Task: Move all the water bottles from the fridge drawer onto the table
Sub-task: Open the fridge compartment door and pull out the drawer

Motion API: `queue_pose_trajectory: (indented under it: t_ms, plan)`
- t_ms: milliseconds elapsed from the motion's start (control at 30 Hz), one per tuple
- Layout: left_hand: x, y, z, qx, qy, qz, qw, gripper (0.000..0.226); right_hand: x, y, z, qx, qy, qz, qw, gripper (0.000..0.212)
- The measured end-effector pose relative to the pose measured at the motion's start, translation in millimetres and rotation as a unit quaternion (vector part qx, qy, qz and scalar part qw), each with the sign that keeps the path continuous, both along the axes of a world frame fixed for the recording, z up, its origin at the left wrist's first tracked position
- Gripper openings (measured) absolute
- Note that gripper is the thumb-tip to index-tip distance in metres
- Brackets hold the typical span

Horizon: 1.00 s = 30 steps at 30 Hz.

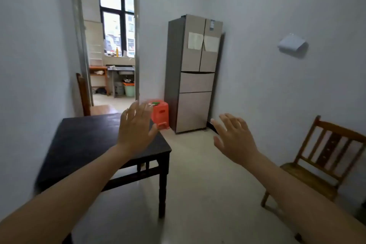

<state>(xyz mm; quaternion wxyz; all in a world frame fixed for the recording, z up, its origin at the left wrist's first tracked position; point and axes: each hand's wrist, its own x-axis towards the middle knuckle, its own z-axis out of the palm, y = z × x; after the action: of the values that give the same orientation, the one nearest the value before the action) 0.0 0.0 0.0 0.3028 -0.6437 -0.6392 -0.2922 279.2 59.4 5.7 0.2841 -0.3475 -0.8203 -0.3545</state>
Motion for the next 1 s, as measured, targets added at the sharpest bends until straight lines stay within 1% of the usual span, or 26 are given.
queue_pose_trajectory:
  t_ms: [33, 133, 200, 300, 367, 567, 667, 800, 1000]
  plan:
    - [-0.1, 8.4, -1.0, -0.013, -0.016, -0.011, 1.000, 0.056, -3.9, 5.1, 1.6, -0.012, -0.012, -0.011, 1.000, 0.044]
    - [3.1, 39.8, -6.3, -0.011, -0.023, -0.028, 0.999, 0.055, -5.0, 24.7, -2.3, 0.031, -0.020, -0.023, 0.999, 0.047]
    - [11.9, 66.1, -7.7, -0.011, -0.033, -0.043, 0.998, 0.058, 0.2, 39.6, -3.8, 0.040, -0.033, -0.035, 0.998, 0.048]
    - [27.4, 105.0, -4.5, -0.021, -0.039, -0.056, 0.997, 0.064, 11.5, 65.9, -1.8, 0.032, -0.042, -0.051, 0.997, 0.049]
    - [40.2, 130.4, -1.7, -0.035, -0.046, -0.059, 0.997, 0.064, 22.1, 87.4, 0.6, 0.026, -0.044, -0.065, 0.997, 0.050]
    - [84.8, 220.2, -4.4, -0.032, -0.076, -0.070, 0.994, 0.064, 72.4, 175.8, -0.5, 0.014, -0.029, -0.097, 0.995, 0.050]
    - [103.9, 267.8, -7.4, -0.040, -0.105, -0.060, 0.992, 0.061, 98.8, 225.9, -1.7, -0.005, -0.021, -0.090, 0.996, 0.049]
    - [122.8, 337.5, -11.0, -0.055, -0.115, -0.043, 0.991, 0.061, 128.9, 304.1, -6.8, -0.010, 0.003, -0.057, 0.998, 0.041]
    - [125.5, 420.7, -24.8, -0.061, -0.125, -0.028, 0.990, 0.058, 132.8, 411.1, -19.4, -0.016, 0.046, 0.002, 0.999, 0.035]
